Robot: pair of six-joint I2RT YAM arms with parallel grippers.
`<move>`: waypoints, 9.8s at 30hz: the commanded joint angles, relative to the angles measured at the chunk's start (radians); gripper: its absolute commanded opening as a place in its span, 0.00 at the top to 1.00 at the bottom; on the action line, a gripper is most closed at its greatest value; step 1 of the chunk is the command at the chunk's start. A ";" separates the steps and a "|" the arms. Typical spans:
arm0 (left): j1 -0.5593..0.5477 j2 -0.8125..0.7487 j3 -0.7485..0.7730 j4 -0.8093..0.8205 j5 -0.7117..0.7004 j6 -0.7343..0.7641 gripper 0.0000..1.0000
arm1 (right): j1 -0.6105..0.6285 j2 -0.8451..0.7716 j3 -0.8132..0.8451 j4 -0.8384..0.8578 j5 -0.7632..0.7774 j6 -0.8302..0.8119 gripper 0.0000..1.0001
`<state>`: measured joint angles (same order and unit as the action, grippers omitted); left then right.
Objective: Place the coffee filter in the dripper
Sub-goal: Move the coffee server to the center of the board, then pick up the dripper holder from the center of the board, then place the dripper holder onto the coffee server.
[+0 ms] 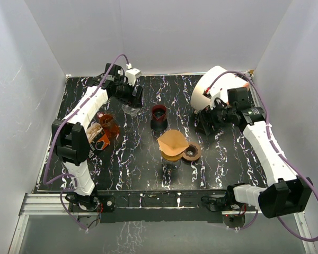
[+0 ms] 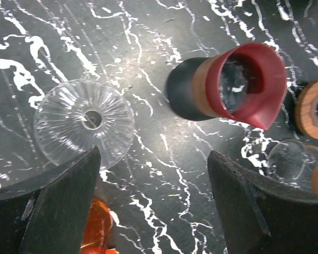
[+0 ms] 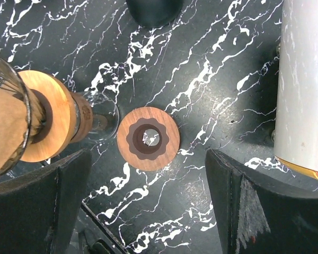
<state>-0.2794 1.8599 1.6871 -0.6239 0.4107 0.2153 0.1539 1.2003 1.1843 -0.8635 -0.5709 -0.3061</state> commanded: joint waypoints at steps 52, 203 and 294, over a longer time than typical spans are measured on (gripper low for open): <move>-0.188 -0.041 0.010 -0.365 -0.108 0.073 1.00 | -0.006 -0.069 -0.133 0.089 0.049 -0.017 0.14; 0.310 -0.527 -0.239 0.033 -0.326 -0.185 0.01 | 0.613 0.672 0.841 -0.111 0.269 -0.037 0.72; 0.326 -0.232 -0.103 0.008 0.008 -0.024 0.01 | 0.426 0.412 0.745 -0.006 0.385 0.004 0.36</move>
<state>0.0834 1.5856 1.5082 -0.5846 0.4103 0.1596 0.6453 1.7256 2.0159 -0.9401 -0.1459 -0.3260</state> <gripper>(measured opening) 0.986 0.643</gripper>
